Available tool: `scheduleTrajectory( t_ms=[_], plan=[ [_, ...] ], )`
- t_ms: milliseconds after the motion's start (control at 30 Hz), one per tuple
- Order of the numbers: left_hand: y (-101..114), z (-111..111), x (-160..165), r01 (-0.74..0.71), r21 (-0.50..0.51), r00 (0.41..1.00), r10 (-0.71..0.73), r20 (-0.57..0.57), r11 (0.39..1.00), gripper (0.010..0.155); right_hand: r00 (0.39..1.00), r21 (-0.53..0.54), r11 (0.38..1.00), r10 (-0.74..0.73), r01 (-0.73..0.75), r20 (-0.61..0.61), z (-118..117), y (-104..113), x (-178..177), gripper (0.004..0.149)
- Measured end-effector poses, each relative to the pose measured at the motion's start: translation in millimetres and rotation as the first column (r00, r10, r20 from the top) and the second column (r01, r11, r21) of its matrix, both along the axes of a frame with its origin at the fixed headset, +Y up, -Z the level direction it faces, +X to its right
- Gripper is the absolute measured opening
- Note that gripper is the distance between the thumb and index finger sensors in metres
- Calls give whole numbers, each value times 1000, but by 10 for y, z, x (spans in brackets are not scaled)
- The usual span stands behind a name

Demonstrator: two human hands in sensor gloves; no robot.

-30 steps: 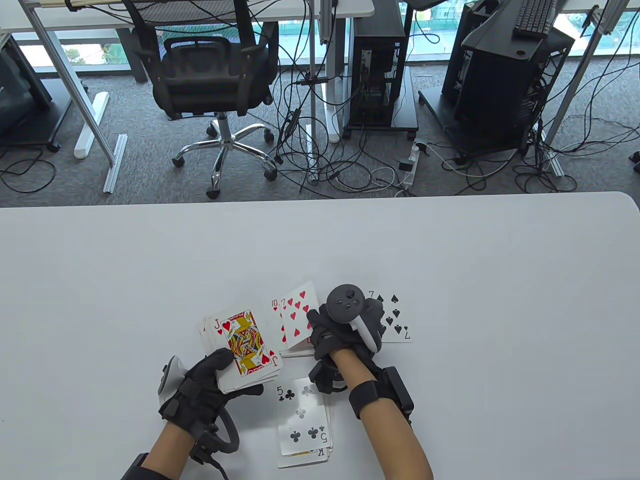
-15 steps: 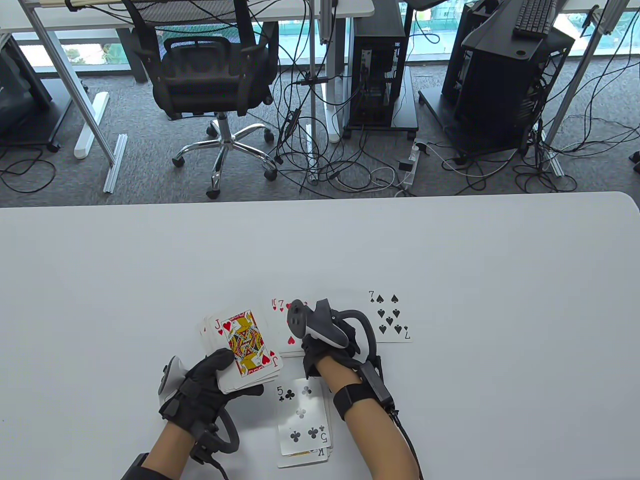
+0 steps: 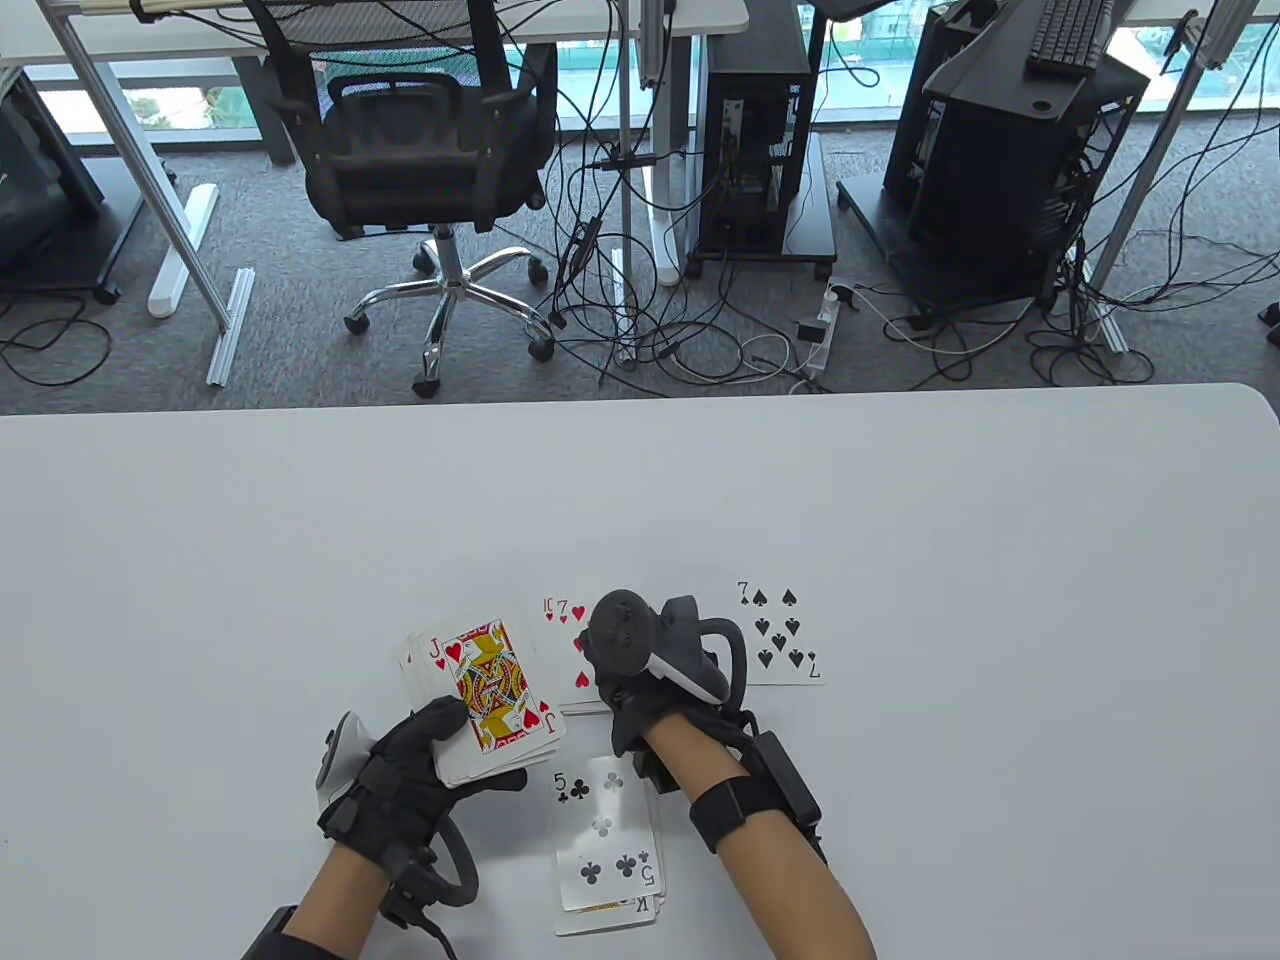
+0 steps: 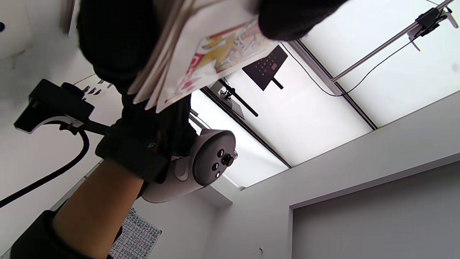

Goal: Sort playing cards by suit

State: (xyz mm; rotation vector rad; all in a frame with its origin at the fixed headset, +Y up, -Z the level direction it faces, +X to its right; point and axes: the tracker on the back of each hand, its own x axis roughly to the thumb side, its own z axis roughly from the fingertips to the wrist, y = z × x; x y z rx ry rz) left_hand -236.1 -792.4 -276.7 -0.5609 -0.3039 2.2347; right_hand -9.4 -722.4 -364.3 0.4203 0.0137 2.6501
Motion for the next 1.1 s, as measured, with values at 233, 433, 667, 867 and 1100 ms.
scheduleTrajectory(
  t_ms=[233, 433, 667, 867, 1100],
  plan=[
    [-2, 2, 2, 2, -3, 1000, -2, 2, 1000, 60, 915, -72, 919, -393, 388, -84, 242, 166, 26, 61],
    [-4, 5, 6, 3, -5, 1000, -3, 6, 1000, 60, 925, -118, 948, -315, 296, -212, 424, 206, -101, 78],
    [-3, 3, -4, 13, 4, 1000, -13, 9, 1000, 60, 947, -28, 984, -178, 177, -267, 551, 187, -271, 77],
    [10, -5, 4, 10, 26, 1000, -10, 14, 1000, 60, 920, -60, 943, -331, 326, -208, 515, 170, -226, 58],
    [4, -3, 6, 14, 25, 1000, -14, 18, 1000, 60, 921, -69, 937, -348, 341, -175, 466, 172, -178, 47]
  ],
)
